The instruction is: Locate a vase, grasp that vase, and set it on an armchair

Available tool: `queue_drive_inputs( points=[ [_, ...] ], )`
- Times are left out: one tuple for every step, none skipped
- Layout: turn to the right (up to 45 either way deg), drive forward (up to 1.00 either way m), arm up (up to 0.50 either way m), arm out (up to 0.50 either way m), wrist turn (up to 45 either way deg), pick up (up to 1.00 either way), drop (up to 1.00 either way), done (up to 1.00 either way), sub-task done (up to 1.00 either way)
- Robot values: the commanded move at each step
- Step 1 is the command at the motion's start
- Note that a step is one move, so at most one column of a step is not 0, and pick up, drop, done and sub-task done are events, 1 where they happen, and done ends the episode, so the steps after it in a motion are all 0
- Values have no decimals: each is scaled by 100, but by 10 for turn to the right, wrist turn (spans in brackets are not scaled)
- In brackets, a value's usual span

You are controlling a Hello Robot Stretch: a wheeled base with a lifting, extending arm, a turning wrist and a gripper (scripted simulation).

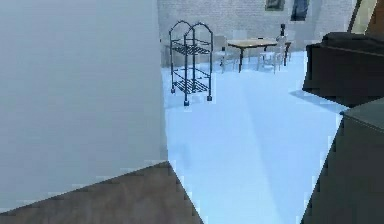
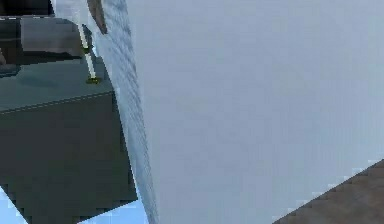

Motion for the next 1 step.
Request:
queue_drive_inputs(
  points=[
    [120,0,0,0,0,0,0,0,0]
  ],
)
